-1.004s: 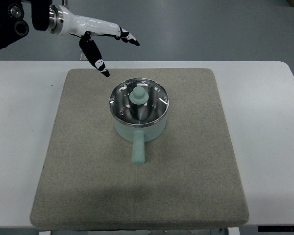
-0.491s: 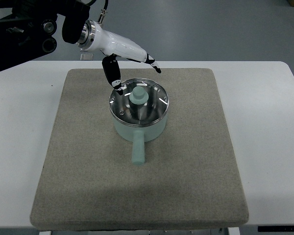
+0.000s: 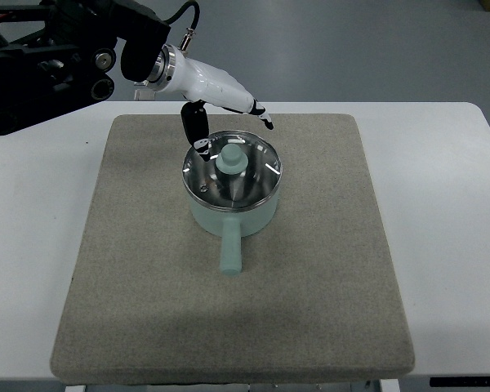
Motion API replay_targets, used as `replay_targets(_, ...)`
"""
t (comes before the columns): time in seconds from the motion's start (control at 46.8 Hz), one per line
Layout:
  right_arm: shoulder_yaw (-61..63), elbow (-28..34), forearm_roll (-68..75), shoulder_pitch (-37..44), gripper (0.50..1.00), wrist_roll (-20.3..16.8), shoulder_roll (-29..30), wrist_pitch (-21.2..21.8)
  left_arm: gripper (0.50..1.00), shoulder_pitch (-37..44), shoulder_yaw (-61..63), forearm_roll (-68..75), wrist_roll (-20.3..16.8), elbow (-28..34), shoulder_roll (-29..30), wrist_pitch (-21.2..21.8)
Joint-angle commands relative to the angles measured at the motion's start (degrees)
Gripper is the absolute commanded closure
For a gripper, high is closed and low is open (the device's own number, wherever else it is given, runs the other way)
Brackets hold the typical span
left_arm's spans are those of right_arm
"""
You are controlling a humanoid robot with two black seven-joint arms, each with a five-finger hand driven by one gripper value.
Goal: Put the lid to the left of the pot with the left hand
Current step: 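Move the left hand over the glass lid, fingers pointing down, then lower the left hand and close fingers around the mint-green lid knob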
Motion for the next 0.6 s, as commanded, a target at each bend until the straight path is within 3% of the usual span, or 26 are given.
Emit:
replay_targets(0.0,0.00,0.00,0.00,0.00,0.576,0.00,0.00,0.00,0.645,0.00,0.00,0.05,0.00,-0.09,-0.52,-0.01)
replay_targets(0.577,0.00,0.00,0.00,0.00,0.576,0.00,0.00,0.00,0.645,0.27,0.79,0.05,0.00,-0.18,-0.78,-0.01)
